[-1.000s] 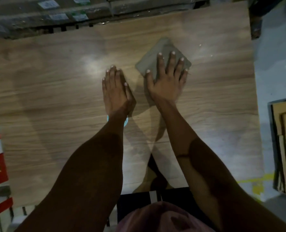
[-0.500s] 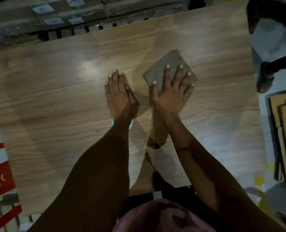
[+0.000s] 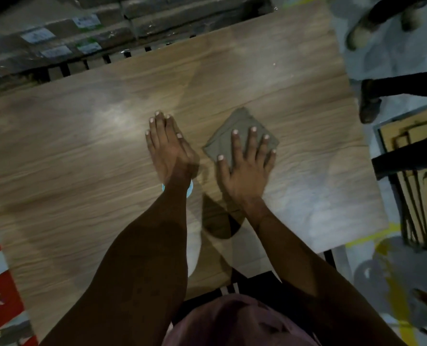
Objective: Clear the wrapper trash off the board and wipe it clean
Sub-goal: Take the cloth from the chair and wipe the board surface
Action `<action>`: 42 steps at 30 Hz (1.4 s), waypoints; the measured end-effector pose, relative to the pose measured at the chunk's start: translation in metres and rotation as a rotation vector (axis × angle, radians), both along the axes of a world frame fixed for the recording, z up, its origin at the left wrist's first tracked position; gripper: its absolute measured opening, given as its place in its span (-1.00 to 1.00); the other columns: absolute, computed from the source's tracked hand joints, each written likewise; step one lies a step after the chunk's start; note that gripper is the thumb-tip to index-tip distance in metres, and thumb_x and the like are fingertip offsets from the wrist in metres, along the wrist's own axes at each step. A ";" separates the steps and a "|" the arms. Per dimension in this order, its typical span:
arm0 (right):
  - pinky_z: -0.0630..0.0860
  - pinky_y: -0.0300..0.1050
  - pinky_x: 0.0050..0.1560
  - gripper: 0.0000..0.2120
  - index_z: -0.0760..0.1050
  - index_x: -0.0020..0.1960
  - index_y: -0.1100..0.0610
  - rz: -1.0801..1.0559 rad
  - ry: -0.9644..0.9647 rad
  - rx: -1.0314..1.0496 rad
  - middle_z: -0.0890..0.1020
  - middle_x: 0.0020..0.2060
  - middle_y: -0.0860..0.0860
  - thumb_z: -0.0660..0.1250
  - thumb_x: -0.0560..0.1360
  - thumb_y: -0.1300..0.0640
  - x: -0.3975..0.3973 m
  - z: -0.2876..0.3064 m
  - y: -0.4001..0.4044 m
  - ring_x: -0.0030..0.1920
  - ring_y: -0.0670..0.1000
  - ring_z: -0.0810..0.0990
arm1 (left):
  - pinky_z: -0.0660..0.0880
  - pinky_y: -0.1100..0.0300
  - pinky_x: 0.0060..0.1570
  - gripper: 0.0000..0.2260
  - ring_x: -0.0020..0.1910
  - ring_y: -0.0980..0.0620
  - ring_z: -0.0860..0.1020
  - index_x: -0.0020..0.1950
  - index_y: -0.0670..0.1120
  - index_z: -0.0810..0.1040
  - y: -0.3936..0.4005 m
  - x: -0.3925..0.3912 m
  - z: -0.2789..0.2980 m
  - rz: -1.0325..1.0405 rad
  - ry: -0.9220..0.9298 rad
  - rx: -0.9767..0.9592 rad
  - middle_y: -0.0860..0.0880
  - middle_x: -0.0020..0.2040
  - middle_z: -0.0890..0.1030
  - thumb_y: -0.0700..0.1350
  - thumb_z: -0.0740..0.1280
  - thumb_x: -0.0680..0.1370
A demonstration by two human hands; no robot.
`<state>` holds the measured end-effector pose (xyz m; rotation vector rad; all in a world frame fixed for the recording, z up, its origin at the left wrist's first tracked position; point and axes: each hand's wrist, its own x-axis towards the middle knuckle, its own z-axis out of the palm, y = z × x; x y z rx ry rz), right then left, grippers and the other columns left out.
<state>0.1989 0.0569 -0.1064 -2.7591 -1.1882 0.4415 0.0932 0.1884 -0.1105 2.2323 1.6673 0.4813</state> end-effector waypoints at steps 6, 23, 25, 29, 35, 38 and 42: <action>-0.02 0.35 0.59 -0.30 0.01 0.68 -0.15 0.123 -0.022 0.055 -0.01 0.69 0.06 0.09 0.62 -0.33 0.005 -0.002 -0.026 0.68 0.24 -0.08 | 0.05 -0.13 0.62 -0.57 0.63 -0.17 0.18 0.56 -0.19 0.35 0.000 -0.001 -0.003 -0.014 0.021 0.040 -0.18 0.62 0.28 -0.18 0.11 0.68; -0.09 0.33 0.61 -0.31 -0.08 0.68 -0.20 -0.246 -0.013 -0.013 -0.08 0.70 0.02 0.00 0.63 -0.36 -0.021 0.000 -0.095 0.68 0.19 -0.17 | 0.02 -0.07 0.62 -0.49 0.65 -0.11 0.13 0.60 -0.13 0.28 0.004 -0.002 -0.004 -0.036 0.205 -0.004 -0.12 0.66 0.20 -0.04 0.05 0.64; -0.10 0.34 0.61 -0.31 -0.07 0.69 -0.17 -0.264 -0.023 -0.023 -0.08 0.70 0.04 0.02 0.63 -0.35 -0.038 -0.002 -0.106 0.68 0.20 -0.18 | 0.01 -0.07 0.62 -0.47 0.65 -0.10 0.12 0.60 -0.12 0.27 0.004 -0.002 -0.003 -0.037 0.221 -0.008 -0.11 0.66 0.19 -0.01 0.05 0.64; -0.02 0.36 0.60 -0.28 0.01 0.68 -0.15 0.034 -0.024 -0.013 -0.04 0.70 0.04 0.15 0.62 -0.33 -0.071 -0.003 -0.140 0.68 0.22 -0.12 | 0.02 -0.08 0.61 -0.47 0.65 -0.11 0.13 0.59 -0.13 0.28 0.004 -0.003 -0.003 -0.045 0.193 -0.006 -0.12 0.65 0.21 0.00 0.06 0.63; -0.07 0.33 0.61 -0.28 -0.06 0.69 -0.16 -0.315 -0.070 -0.036 -0.08 0.70 0.04 0.07 0.62 -0.34 -0.044 -0.004 -0.185 0.68 0.21 -0.14 | 0.11 -0.07 0.55 -0.54 0.56 -0.19 0.28 0.44 -0.15 0.43 0.001 -0.003 -0.003 -0.102 0.142 0.081 -0.18 0.55 0.37 0.04 0.17 0.60; -0.13 0.35 0.61 -0.27 -0.04 0.69 -0.13 -0.121 -0.049 -0.047 -0.07 0.69 0.09 0.05 0.62 -0.35 -0.054 -0.005 -0.200 0.67 0.26 -0.15 | 0.23 -0.05 0.43 -0.58 0.40 -0.23 0.42 0.35 -0.18 0.49 -0.004 -0.006 -0.002 -0.238 0.178 0.161 -0.21 0.42 0.47 0.04 0.19 0.60; 0.02 0.39 0.59 -0.29 0.05 0.68 -0.14 0.115 -0.049 0.025 -0.01 0.69 0.05 0.12 0.62 -0.35 -0.053 -0.009 -0.237 0.68 0.22 -0.08 | 0.35 -0.14 0.24 -0.65 0.22 -0.26 0.47 0.21 -0.20 0.51 -0.014 -0.004 0.003 -0.352 0.346 0.170 -0.24 0.26 0.52 0.00 0.11 0.62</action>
